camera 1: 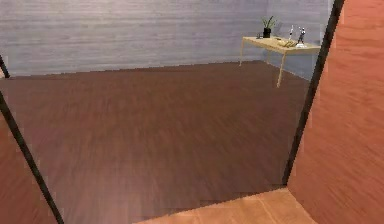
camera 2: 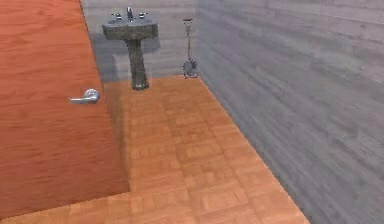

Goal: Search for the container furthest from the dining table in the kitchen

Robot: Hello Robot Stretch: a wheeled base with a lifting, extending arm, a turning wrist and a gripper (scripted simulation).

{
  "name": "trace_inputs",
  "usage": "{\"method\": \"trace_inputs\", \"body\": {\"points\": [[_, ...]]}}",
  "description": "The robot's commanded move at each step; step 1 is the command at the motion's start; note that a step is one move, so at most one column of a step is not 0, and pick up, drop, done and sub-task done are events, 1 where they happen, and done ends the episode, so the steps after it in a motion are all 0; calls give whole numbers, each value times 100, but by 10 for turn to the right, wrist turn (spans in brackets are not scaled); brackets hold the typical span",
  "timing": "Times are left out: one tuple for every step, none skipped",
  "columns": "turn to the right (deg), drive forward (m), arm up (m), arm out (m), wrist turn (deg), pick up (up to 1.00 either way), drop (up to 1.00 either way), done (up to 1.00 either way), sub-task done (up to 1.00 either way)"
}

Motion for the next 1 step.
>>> {"method": "trace_inputs", "body": {"points": [[0,60,0,0,0,0,0,0,0]]}}
